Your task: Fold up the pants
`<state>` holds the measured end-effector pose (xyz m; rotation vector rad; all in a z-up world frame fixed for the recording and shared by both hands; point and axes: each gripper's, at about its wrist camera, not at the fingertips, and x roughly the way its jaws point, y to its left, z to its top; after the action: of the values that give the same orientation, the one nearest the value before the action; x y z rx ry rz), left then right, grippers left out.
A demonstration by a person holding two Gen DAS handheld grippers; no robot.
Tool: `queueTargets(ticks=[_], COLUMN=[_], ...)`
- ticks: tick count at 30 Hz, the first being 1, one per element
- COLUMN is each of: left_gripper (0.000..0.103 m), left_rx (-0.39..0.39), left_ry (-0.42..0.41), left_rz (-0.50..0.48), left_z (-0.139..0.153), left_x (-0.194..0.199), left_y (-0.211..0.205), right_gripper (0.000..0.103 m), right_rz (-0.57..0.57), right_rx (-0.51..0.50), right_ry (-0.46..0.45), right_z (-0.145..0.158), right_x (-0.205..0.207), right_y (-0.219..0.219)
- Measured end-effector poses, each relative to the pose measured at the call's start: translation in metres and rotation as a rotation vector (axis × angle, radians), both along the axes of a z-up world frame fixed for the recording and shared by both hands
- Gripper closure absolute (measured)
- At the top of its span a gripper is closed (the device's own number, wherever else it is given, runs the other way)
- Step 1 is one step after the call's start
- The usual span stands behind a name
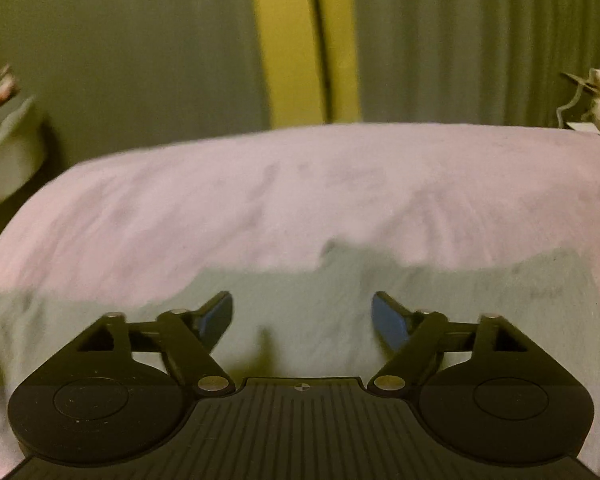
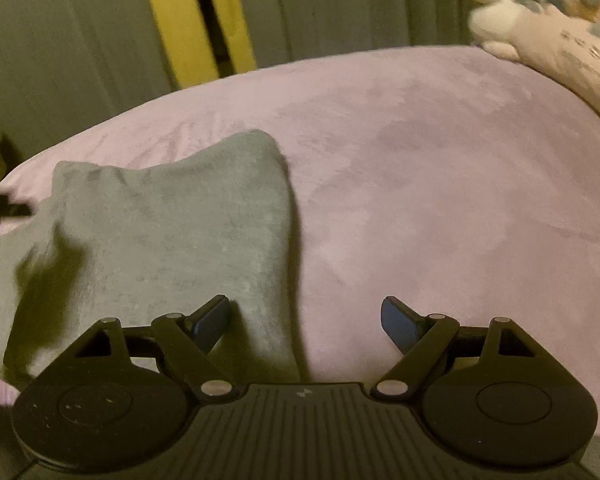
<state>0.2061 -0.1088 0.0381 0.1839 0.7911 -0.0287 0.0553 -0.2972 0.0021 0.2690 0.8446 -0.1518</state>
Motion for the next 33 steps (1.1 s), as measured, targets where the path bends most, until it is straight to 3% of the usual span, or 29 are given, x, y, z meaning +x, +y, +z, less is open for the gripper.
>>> queueTargets(ticks=[2,5,7,9,10,11,13,14,16,18,19,20,22,25,28,33], left_gripper=[0.018,0.021,0.02,0.017,0.016,0.021,0.025,0.026,0.028,0.017,0.008,0.006,0.006,0.006,0.006,0.006], left_rx=[0.062,0.177,0.111,0.14,0.175,0.223,0.324,0.322,0.233,0.178,0.175,0.177,0.167,0.101,0.04,-0.224], left_ry=[0.023,0.069,0.055,0.024,0.0,-0.011,0.047,0.093,0.118,0.066,0.038,-0.004,-0.066,-0.057,-0.05,-0.098], left_rz=[-0.01,0.05,0.08,0.108,0.139,0.193,0.309,0.35,0.391,0.393,0.394,0.405,0.435,0.523,0.6,0.491], left_z=[-0.012,-0.044,-0.048,-0.045,-0.042,-0.041,-0.044,-0.046,-0.036,-0.019,-0.012,-0.005,0.001,-0.001,-0.011,-0.025], left_x=[0.019,0.039,0.036,0.029,0.024,0.023,0.026,0.025,0.007,-0.024,-0.038,-0.056,-0.08,-0.105,-0.12,-0.141], left_y=[-0.019,-0.028,-0.015,-0.005,0.004,0.014,0.042,0.06,0.098,0.123,0.132,0.143,0.164,0.201,0.241,0.285], right_gripper=[0.018,0.018,0.018,0.016,0.016,0.016,0.015,0.015,0.015,0.015,0.015,0.015,0.015,0.014,0.013,0.012], right_rz=[0.028,0.037,0.03,0.021,0.018,0.015,0.013,0.011,0.007,0.01,0.015,0.018,0.023,0.03,0.07,0.101], right_rx=[-0.006,-0.016,0.004,0.031,0.04,0.048,0.057,0.054,0.05,0.034,0.017,0.0,-0.021,-0.046,-0.063,-0.081], right_ry=[-0.01,0.02,0.041,0.045,0.045,0.044,0.043,0.045,0.045,0.03,0.022,0.014,-0.018,-0.053,-0.015,0.008], right_z=[-0.002,-0.011,-0.014,-0.016,-0.017,-0.017,-0.019,-0.019,-0.019,-0.016,-0.013,-0.011,-0.006,-0.001,-0.004,-0.009], right_x=[0.001,0.009,0.012,0.013,0.013,0.012,0.012,0.012,0.012,0.01,0.009,0.008,0.005,0.002,0.009,0.009], right_y=[0.002,0.003,0.0,-0.006,-0.008,-0.01,-0.012,-0.012,-0.011,-0.007,-0.003,0.0,0.007,0.019,0.035,0.054])
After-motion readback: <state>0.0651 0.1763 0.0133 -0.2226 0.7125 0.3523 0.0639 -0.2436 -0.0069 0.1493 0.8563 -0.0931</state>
